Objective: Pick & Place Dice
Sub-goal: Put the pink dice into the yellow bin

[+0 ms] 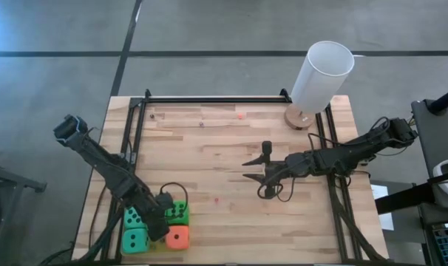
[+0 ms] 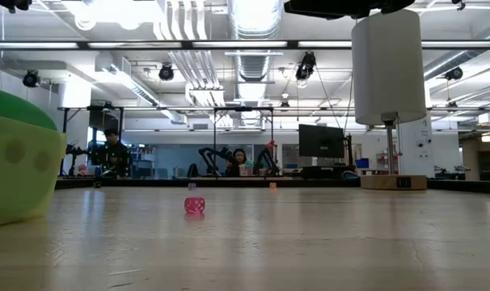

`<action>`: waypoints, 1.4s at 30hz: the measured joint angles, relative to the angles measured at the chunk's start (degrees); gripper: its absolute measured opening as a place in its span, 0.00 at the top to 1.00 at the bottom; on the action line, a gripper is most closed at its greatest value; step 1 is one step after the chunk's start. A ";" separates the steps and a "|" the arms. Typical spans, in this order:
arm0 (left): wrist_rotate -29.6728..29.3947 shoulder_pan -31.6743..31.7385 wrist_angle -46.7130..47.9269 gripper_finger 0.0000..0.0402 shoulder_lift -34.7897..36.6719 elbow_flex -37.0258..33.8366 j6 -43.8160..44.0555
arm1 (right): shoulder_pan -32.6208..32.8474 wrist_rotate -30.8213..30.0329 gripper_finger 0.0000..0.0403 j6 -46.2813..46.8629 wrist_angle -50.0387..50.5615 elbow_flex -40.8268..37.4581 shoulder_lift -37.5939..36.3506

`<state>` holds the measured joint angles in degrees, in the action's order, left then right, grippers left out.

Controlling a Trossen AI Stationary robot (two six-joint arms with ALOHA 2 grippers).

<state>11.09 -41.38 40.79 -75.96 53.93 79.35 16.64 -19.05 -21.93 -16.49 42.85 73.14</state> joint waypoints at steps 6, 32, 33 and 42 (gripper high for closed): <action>-3.79 0.28 -1.38 0.70 0.09 0.07 -5.70 | -0.02 0.09 0.63 4.46 1.32 0.02 0.00; -42.71 0.28 -6.12 0.70 0.13 0.13 -31.61 | -0.15 8.86 0.57 11.41 0.06 0.04 15.53; -44.22 0.28 -6.37 0.70 0.13 0.14 -31.63 | -0.15 9.46 0.56 11.72 -0.69 0.04 16.81; -45.88 1.42 -7.63 0.68 0.13 0.16 -31.61 | -0.83 11.53 0.56 14.96 -16.35 0.02 28.29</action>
<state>-34.79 -39.96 33.17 -75.83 54.08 47.75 15.82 -7.52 -6.97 -32.84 42.87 101.44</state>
